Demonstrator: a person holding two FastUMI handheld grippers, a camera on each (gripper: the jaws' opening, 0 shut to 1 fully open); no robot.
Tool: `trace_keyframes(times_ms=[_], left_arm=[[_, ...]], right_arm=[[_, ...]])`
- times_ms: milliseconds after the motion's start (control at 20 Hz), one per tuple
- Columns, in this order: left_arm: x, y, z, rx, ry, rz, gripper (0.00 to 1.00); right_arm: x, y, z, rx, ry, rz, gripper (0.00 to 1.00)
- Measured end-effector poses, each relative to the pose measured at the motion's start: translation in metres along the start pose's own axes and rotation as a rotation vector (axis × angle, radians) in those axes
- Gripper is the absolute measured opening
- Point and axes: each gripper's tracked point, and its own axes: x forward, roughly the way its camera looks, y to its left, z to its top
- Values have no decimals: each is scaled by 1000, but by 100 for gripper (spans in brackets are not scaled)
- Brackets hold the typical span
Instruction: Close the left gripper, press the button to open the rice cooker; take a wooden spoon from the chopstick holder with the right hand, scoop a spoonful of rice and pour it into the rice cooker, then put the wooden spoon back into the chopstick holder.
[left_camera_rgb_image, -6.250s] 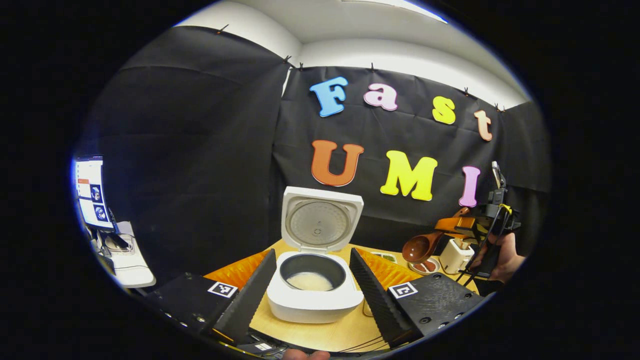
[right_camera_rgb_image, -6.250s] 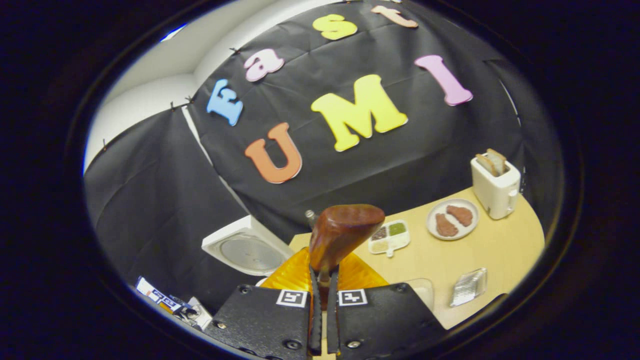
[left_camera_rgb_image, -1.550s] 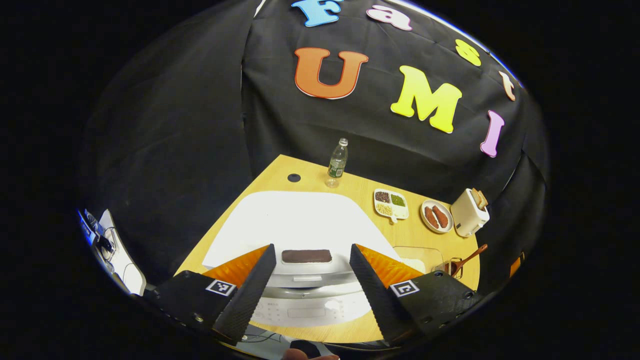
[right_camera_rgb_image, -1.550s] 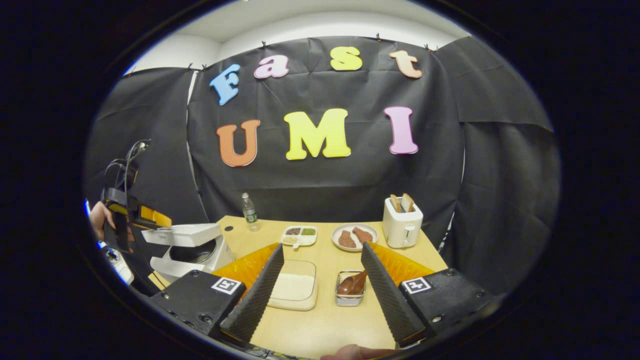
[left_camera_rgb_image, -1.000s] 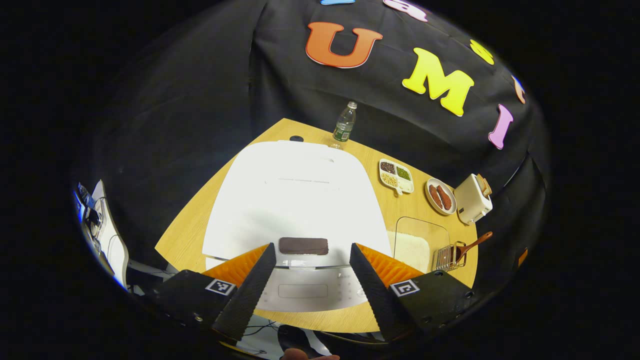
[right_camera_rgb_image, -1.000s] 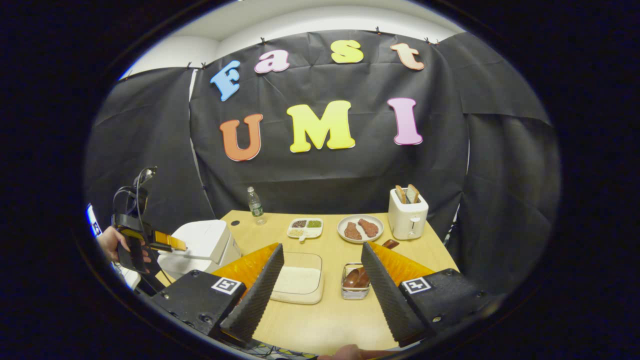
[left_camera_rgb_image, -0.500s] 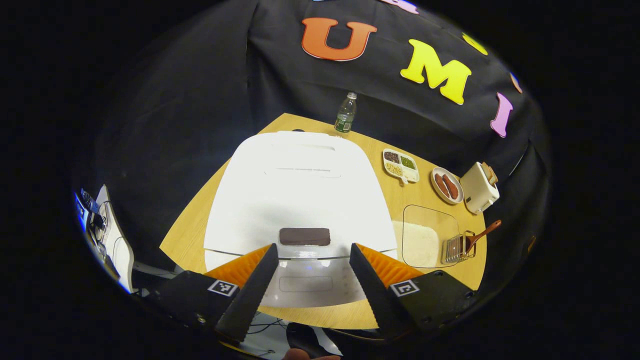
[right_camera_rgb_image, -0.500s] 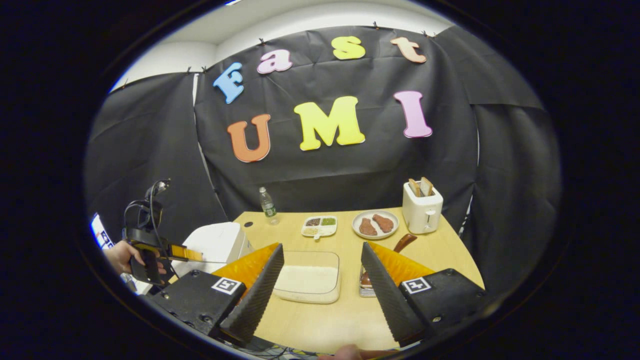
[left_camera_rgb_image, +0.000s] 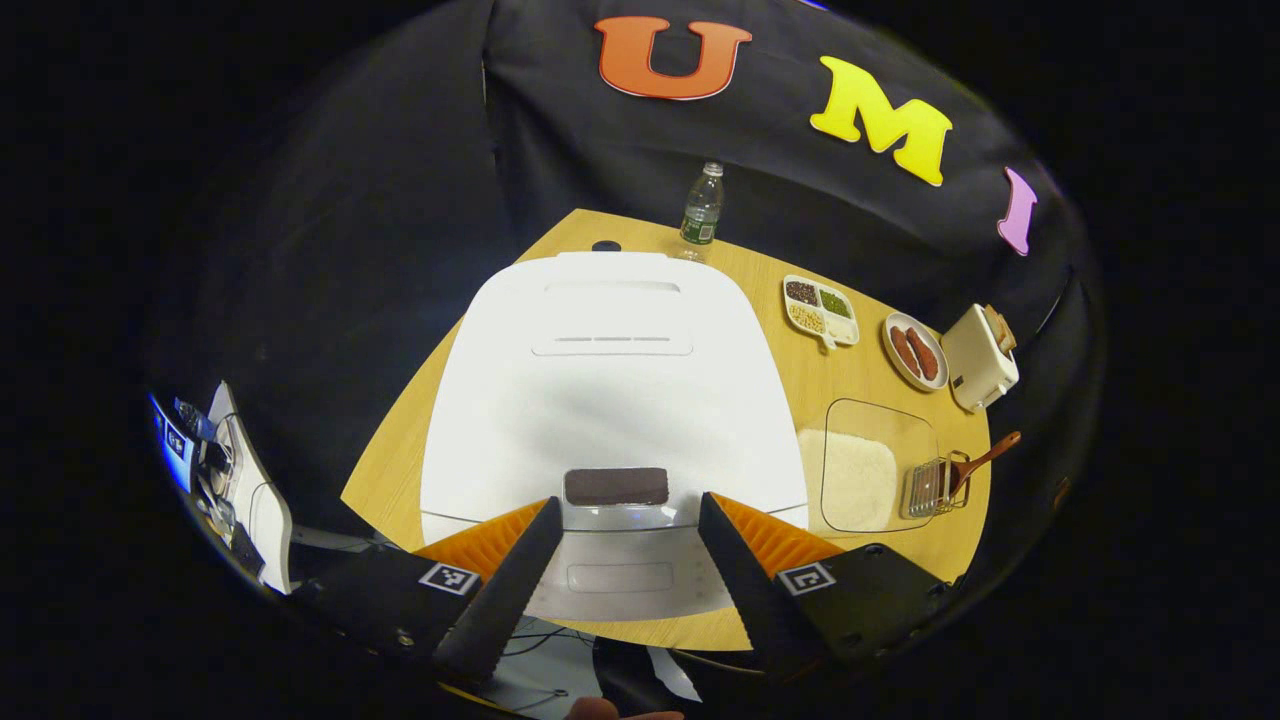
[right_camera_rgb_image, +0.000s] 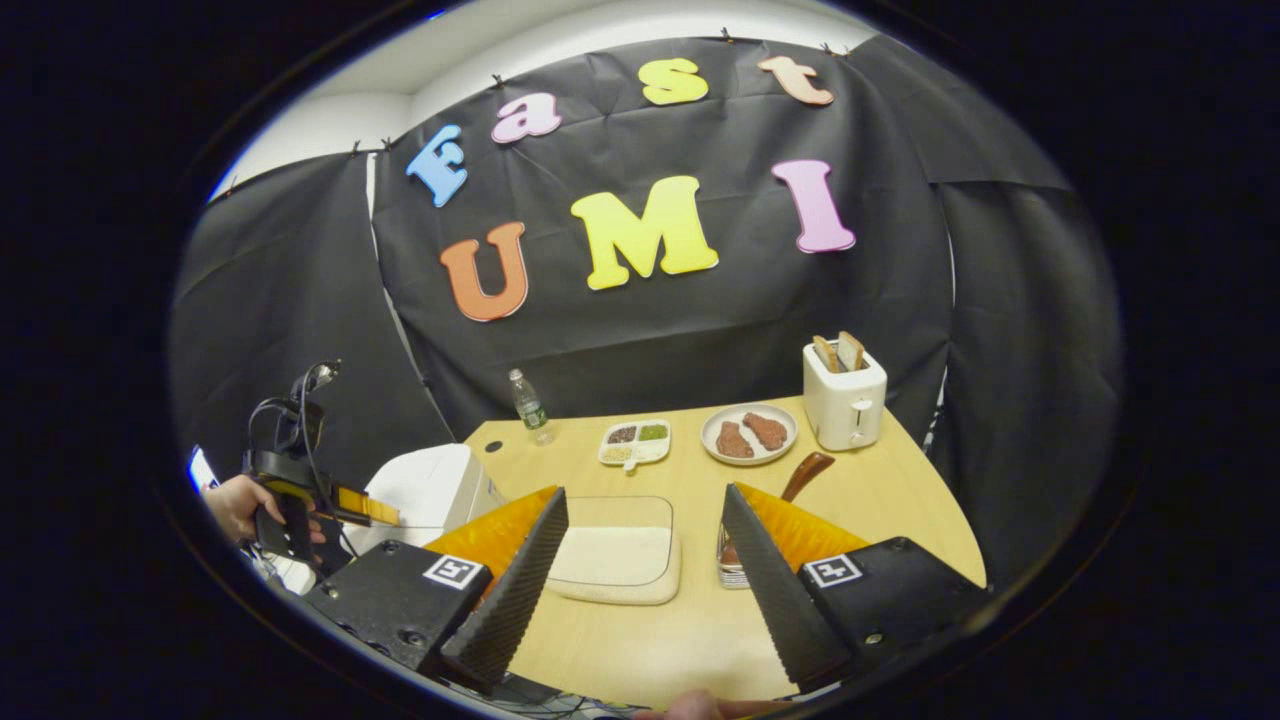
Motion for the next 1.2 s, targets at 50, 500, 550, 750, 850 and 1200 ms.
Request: trace_keyframes(times_ms=[50,500,550,750,850,1200], left_arm=[[0,1,-1,19,8,11,93],[1,-1,0,51,95,29,92],[0,-3,-1,68,90,24,83],[2,-2,-3,30,80,20,95],[2,-1,-4,16,62,15,98],[7,2,10,9,-76,20,100]], right_arm=[[1,-1,-1,4,5,1,100],[20,-11,-10,55,41,11,100],[22,-14,-10,56,45,4,100],[26,-15,-7,37,43,1,100],[28,-11,-7,25,39,8,99],[24,16,-16,14,55,74,100]])
